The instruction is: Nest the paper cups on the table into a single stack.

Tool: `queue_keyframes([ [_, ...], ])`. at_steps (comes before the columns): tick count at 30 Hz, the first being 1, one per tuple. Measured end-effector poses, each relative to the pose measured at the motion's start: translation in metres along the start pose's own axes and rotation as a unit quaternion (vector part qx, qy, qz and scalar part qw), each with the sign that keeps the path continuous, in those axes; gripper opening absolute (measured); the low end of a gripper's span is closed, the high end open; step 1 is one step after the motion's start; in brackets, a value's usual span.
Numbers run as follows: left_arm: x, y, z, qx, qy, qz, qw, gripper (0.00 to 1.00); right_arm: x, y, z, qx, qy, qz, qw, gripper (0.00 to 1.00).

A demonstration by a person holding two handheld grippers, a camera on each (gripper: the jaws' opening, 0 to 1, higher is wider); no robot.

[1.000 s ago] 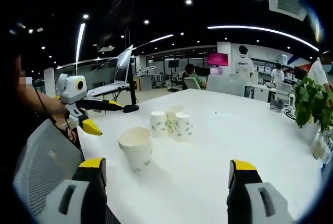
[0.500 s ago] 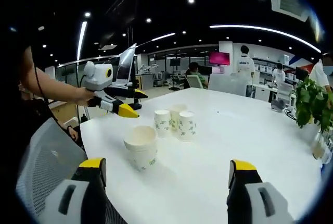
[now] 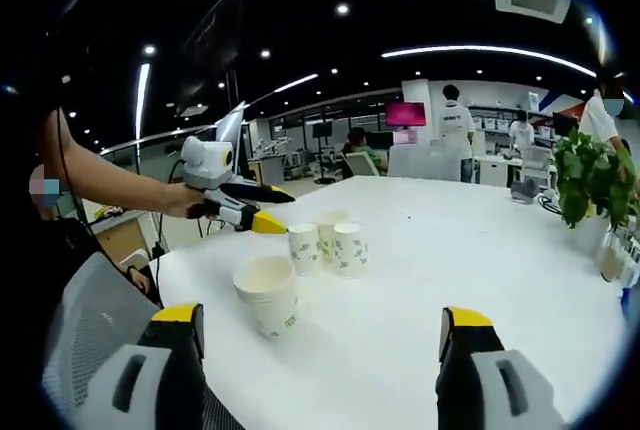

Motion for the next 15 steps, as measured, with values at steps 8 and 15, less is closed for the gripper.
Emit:
queue_keyframes([
  [8, -0.01, -0.02, -0.008, -0.018, -0.03, 0.007, 0.9994, 0.61, -0.001, -0.001, 0.003, 0.006, 0.015, 0.02, 0.9997, 1.0],
  [15, -0.017, -0.039, -0.012, -0.034, -0.031, 0.018, 0.9988, 0.56, -0.001, -0.002, 0.002, 0.01, 0.015, 0.022, 0.9996, 0.99],
])
Point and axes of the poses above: the point that each gripper's makers call its tool centre point, and the gripper's own axes: y roughly backward along the fingers, x roughly to its right, z roughly out of its underside, the point moved 9 cm from there along y, roughly backward along the fingers, and after that the axes turned 8 degrees about -z, right-handed, at the moved point
